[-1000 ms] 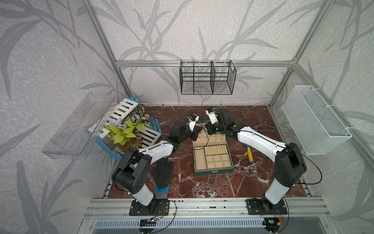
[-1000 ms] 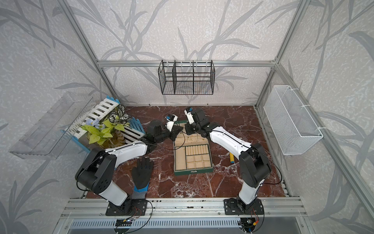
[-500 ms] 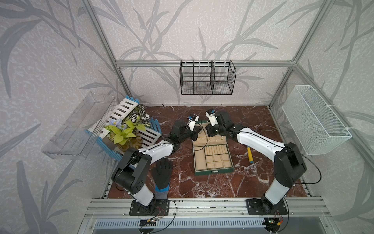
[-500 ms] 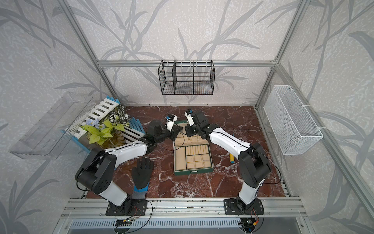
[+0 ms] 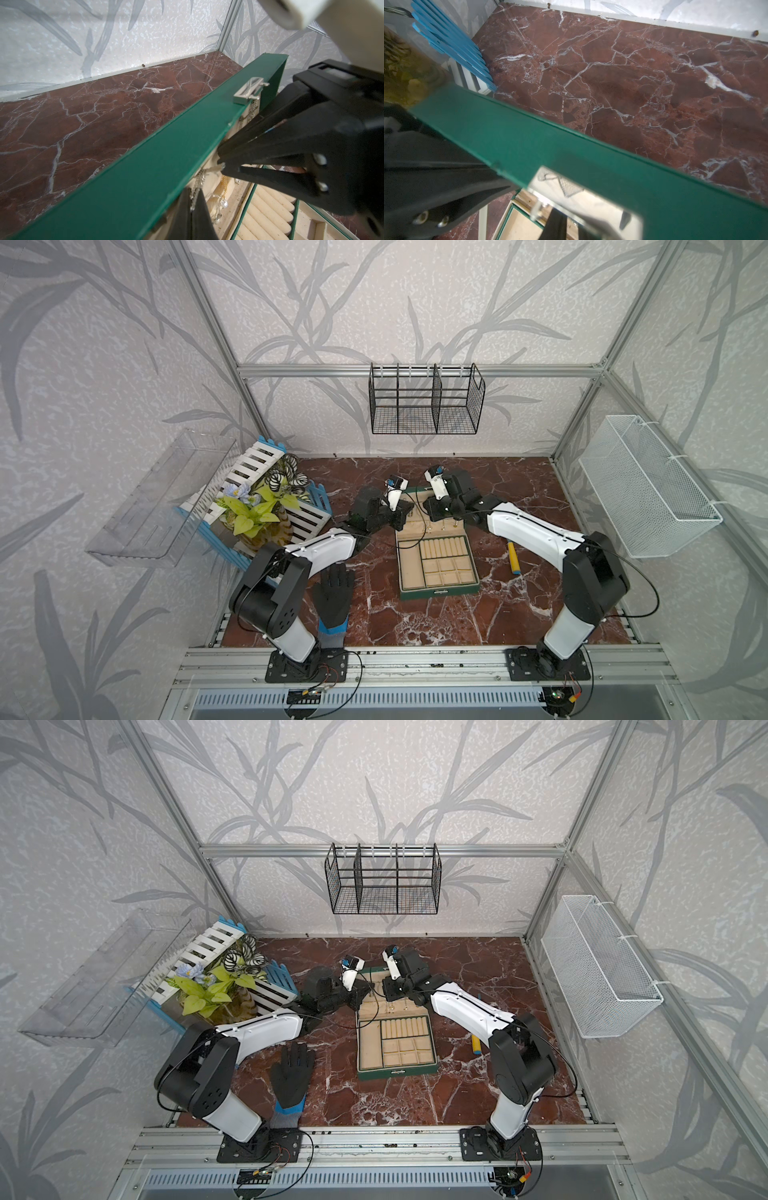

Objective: Put jewelry chain into jewelry box
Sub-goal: Hang the necklace on the jewelry box clasp, then close the fastener on the jewelry box.

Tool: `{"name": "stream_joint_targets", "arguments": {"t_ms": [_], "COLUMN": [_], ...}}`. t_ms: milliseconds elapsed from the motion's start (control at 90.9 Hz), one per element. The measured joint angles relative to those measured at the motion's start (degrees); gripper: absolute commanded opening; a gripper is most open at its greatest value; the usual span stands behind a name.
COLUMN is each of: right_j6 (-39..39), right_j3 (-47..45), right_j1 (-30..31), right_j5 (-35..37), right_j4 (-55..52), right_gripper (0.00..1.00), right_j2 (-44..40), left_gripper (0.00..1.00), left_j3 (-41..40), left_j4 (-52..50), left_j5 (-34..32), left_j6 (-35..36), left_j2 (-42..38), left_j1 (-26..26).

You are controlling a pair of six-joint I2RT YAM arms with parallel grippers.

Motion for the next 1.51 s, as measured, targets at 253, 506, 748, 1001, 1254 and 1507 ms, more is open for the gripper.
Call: {"name": "stream_joint_targets", "arguments": {"t_ms": [253, 506, 748, 1001, 1254, 1507], "right_j6": [0.6, 0.8, -0.7, -2.2, -2.9, -2.4], "right_j3": [-3.3, -9.6, -18.4, -24.1, -26.2, -28.7], "right_j1": [-0.2, -0.3, -0.4, -0.5, -0.5, -0.5], "right_j5": [0.4, -2.3, -6.6, -9.2, -10.2, -10.6], "right_j4": [-0.5, -0.1, 4.4, 9.6, 13.0, 14.5], "right_gripper": [0.21, 0.28, 0.37, 0.48, 0.50, 0.55], "right_j2": [-2.4, -12.7, -21.6, -24.3, -25.3, -27.2], "left_gripper": [0.11, 0.31, 0.45, 0.63, 0.88, 1.00], "left_j3": [0.0, -0.1, -0.7, 4.3, 18.2, 29.6], "left_j4": [-0.2, -0.9, -4.1, -14.9, -29.0, -42.1], "left_j5": [0.0, 1.1, 4.2, 6.1, -1.4, -13.2], "left_j6": [-0.4, -0.9, -0.2, 8.0, 20.6, 30.7], "left_j2": [0.1, -0.3, -6.1, -11.1, -9.4, 0.2], "left_j1": [0.0, -0.1, 0.0, -0.2, -2.4, -6.2]}}
